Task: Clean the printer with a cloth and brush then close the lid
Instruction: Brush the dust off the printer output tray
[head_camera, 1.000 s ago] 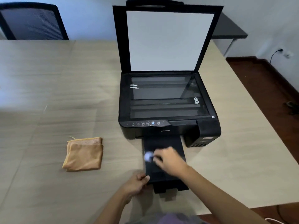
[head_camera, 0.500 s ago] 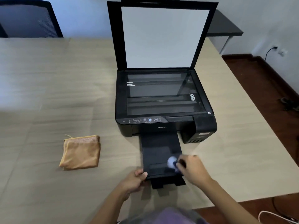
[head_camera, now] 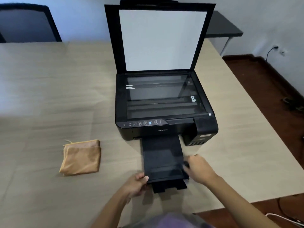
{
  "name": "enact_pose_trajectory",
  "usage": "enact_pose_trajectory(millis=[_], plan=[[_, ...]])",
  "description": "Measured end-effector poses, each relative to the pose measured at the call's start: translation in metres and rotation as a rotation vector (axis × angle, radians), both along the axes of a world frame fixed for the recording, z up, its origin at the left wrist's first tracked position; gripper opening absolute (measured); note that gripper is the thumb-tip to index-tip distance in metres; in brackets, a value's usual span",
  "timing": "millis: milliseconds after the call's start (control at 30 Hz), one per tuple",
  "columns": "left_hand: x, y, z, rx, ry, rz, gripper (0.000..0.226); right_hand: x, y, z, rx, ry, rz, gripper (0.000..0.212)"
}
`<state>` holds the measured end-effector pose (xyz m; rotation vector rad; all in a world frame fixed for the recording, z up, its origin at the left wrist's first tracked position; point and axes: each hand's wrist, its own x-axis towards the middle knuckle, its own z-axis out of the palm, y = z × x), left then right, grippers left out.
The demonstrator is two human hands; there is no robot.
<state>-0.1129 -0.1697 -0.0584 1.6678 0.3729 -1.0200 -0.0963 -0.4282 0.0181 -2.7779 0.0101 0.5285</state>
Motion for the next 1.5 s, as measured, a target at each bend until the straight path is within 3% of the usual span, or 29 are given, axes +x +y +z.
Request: enact_pose_trajectory(millis=[67,200,333,367,467,500,533,633,667,767,833,933,1000,1167,1267,1367,1500], plan=[[-0.001,0.002,0.001,-0.003,-0.007,0.005,0.022,-0.012,0.02,0.0,0.06,0.114,0.156,0.018],[0.002,-0.003,0.001,-0.002,-0.017,0.029,0.024,0.003,0.004,-0.005,0.184,-0.171,-0.241,0.014],[0.0,-0.003,-0.004,-0.006,-0.046,0.018,0.027,0.002,0.039,-0.002,0.279,0.073,0.158,0.016],[0.0,-0.002,-0.004,-0.006,-0.056,0.011,0.028,0.009,0.039,-0.002,0.248,0.055,0.158,0.016],[0.003,-0.004,0.004,-0.008,-0.037,0.012,0.027,0.052,0.016,-0.005,0.169,-0.257,-0.238,0.016],[0.001,-0.004,0.003,-0.014,-0.024,0.015,0.024,0.057,0.016,-0.007,0.139,-0.291,-0.3,0.016],[0.001,-0.003,0.003,-0.015,-0.018,0.021,0.022,0.058,0.022,-0.006,0.12,-0.292,-0.222,0.016],[0.0,-0.002,0.0,-0.023,-0.039,0.031,0.022,0.032,0.056,-0.005,0.202,-0.011,0.2,0.021],[0.001,-0.003,0.002,-0.018,-0.045,0.028,0.023,0.026,0.054,-0.004,0.184,0.024,0.225,0.022],[0.003,-0.003,0.006,-0.024,-0.017,-0.002,0.022,0.034,0.015,0.001,-0.042,-0.079,-0.154,0.024],[0.002,-0.001,0.004,-0.022,-0.004,0.018,0.022,0.028,0.007,0.0,-0.122,-0.008,-0.206,0.024],[-0.001,-0.002,0.005,-0.014,-0.027,0.035,0.021,-0.005,0.059,0.003,0.193,0.152,0.066,0.023],[0.001,-0.005,0.007,-0.029,-0.045,0.064,0.026,-0.021,0.073,0.004,0.327,0.202,0.065,0.022],[-0.005,-0.006,0.014,-0.006,-0.003,0.056,0.021,-0.007,0.006,-0.005,-0.071,0.138,-0.17,0.02],[-0.002,-0.006,0.016,0.025,0.002,0.064,0.019,-0.011,0.025,-0.005,-0.016,0.106,-0.005,0.023],[-0.004,-0.011,0.02,0.009,0.008,0.086,0.021,-0.017,0.045,-0.002,0.169,0.17,0.11,0.023],[-0.007,-0.012,0.025,0.01,0.007,0.1,0.017,-0.002,0.004,0.014,-0.177,0.189,0.042,0.02]])
